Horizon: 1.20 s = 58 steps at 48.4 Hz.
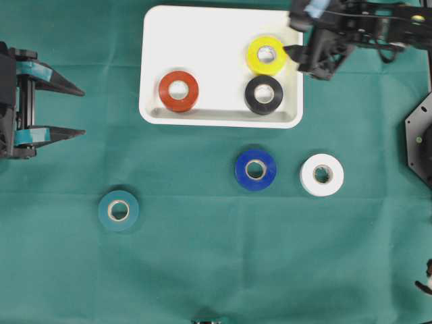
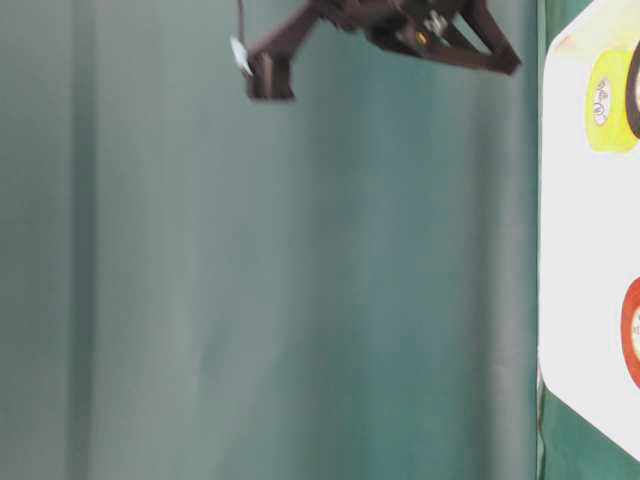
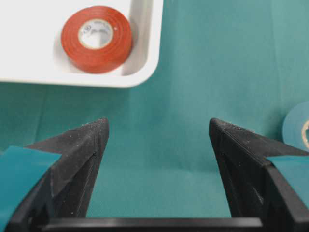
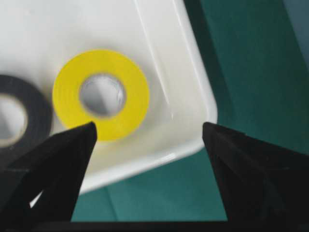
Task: Put the tape alternately from left to right into the white case.
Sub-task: 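Release the yellow roll in the tray and raise the right gripper, then move the left gripper to the teal roll and lower into its hole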
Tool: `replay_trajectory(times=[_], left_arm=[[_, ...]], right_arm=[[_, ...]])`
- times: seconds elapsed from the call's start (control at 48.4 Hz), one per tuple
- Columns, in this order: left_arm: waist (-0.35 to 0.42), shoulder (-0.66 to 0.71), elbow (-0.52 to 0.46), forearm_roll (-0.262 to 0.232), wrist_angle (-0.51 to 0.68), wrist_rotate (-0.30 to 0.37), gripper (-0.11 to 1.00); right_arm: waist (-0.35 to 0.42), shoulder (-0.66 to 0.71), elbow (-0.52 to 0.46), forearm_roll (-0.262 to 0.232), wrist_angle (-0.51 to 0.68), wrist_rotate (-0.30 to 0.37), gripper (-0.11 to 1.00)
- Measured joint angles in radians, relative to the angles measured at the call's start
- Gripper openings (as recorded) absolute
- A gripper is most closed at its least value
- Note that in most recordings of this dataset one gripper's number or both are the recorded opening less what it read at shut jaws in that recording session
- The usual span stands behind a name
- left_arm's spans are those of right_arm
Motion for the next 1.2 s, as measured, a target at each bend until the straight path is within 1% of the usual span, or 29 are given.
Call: replay_trajectory(times=[0.124, 0.269, 0.62, 0.724, 0.869, 1.034, 1.2], left_arm=[[0.0, -0.025, 0.006, 0.002, -0.002, 0.003, 0.8], [0.0, -0.046, 0.014, 0.002, -0.002, 0.003, 0.8], [0.0, -0.054, 0.018, 0.0, -0.002, 0.002, 0.8], [0.0, -0.054, 0.018, 0.002, -0.002, 0.002, 0.8], [0.0, -0.052, 0.018, 0.002, -0.002, 0.002, 0.8], [0.0, -0.054, 0.018, 0.0, -0.002, 0.0, 0.8], [0.0, -0.054, 0.018, 0.0, -0.002, 0.0, 0.8]], right_arm=[[-0.002, -0.089, 0.069, 0.002, -0.014, 0.005, 0.6], [0.0, -0.163, 0.121, 0.002, -0.015, 0.008, 0.6], [0.0, -0.262, 0.193, 0.002, -0.02, 0.011, 0.6], [0.005, -0.284, 0.207, 0.009, -0.028, 0.014, 0.59], [0.072, -0.345, 0.235, 0.029, -0.075, 0.014, 0.59], [0.206, -0.449, 0.299, 0.035, -0.186, 0.014, 0.59], [0.331, -0.546, 0.371, 0.035, -0.239, 0.014, 0.59]])
